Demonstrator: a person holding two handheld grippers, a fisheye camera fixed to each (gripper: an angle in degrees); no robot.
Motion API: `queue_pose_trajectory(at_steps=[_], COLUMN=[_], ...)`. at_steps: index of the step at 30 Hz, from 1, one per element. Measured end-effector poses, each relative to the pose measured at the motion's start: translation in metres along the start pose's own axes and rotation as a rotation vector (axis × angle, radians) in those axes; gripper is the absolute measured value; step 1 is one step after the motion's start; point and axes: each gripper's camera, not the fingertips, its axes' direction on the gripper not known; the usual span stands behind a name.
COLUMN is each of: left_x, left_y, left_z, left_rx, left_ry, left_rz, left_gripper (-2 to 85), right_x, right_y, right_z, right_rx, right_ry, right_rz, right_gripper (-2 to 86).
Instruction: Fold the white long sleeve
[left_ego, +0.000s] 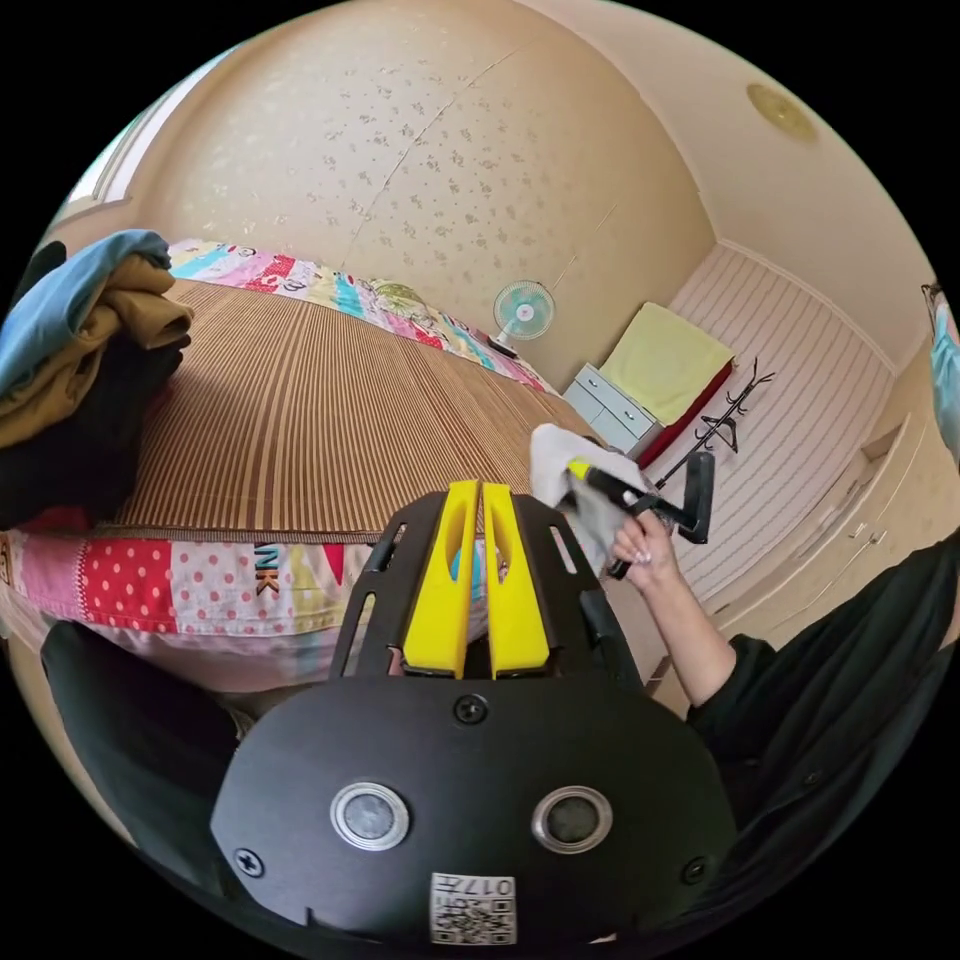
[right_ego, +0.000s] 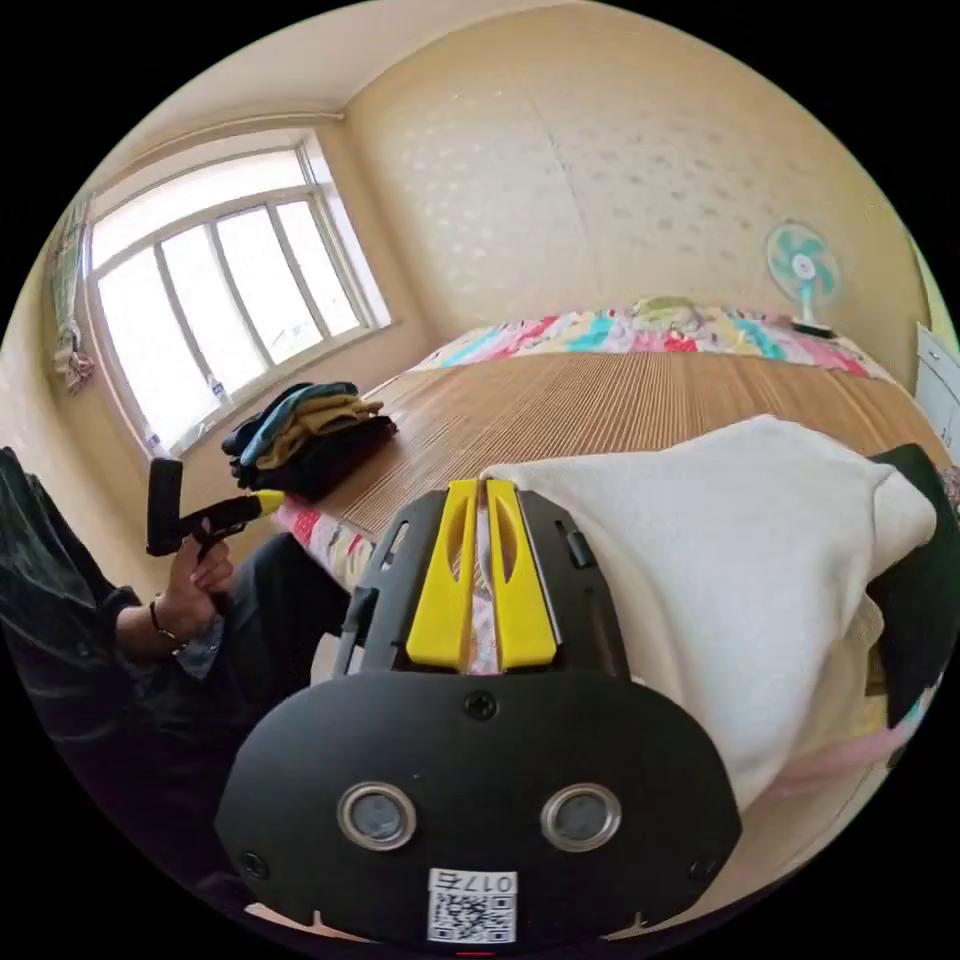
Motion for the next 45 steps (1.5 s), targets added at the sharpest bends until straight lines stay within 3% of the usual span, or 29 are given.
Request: queue_pose_trajectory(at_steps=[4, 7, 11, 13, 14, 16, 18, 23, 29, 34, 37, 39, 41, 45], left_x=[-0.013, -0.034, -0.067, -0.076, -0.079, -0.082, -0.085, -0.107, -0.125, -0.118, -0.126, -0.144, -0.169, -0.189], left_y=[-0.011, -0.016, -0.027, -0.033, -0.038, -0.043, -0.050, -0.096, -0.184, -0.233, -0.232, -0.223, -0.215, -0.213], left_z=[-0.006, -0.020, -0.030, -0.031, -0.032, -0.034, -0.037, -0.024, 0.006, 0.031, 0.037, 0.033, 0.013, -0.055], left_rx=[-0.023, -0.007, 0.012, 0.003, -0.007, -0.021, -0.031, -0.111, -0.176, -0.384, -0.444, -0.428, -0.351, -0.131], left_ry=[-0.008, -0.030, 0.033, 0.060, 0.075, 0.085, 0.105, 0.326, 0.592, 0.530, 0.640, 0.705, 0.884, 1.232], left_rz=[0.010, -0.015, -0.073, -0.088, -0.089, -0.081, -0.075, -0.115, -0.086, 0.006, -0.001, -0.054, -0.067, 0.090], left_gripper=[0.1, 2.7, 5.1, 5.4, 5.9, 6.4, 6.5, 11.8, 17.0, 18.7, 16.1, 11.4, 5.9, 4.8], right_x=[-0.044, -0.044, 0.051, 0.102, 0.128, 0.135, 0.096, -0.009, -0.071, -0.084, -0.089, -0.092, -0.095, -0.121], right_y=[0.037, 0.039, 0.048, 0.054, 0.054, 0.056, 0.045, 0.020, 0.032, 0.039, 0.040, 0.040, 0.039, 0.034], right_z=[0.014, -0.039, -0.108, -0.108, -0.100, -0.095, -0.098, -0.073, -0.037, -0.037, -0.036, -0.038, -0.043, -0.074], right_rx=[0.010, 0.172, 0.374, 0.339, 0.296, 0.362, 0.443, 0.332, 0.194, 0.156, 0.124, 0.124, 0.152, 0.280], right_ry=[-0.159, 0.068, 0.444, 0.414, 0.280, 0.123, 0.078, -0.010, -0.062, -0.125, -0.118, -0.146, -0.209, -0.460], right_rz=[-0.053, 0.004, 0.489, 0.644, 0.679, 0.652, 0.479, 0.131, -0.018, -0.069, -0.096, -0.107, -0.102, -0.206], right_gripper=[4.0, 6.6, 8.3, 8.9, 8.0, 6.2, 4.5, 3.6, 3.4, 3.4, 3.4, 3.3, 3.1, 2.4])
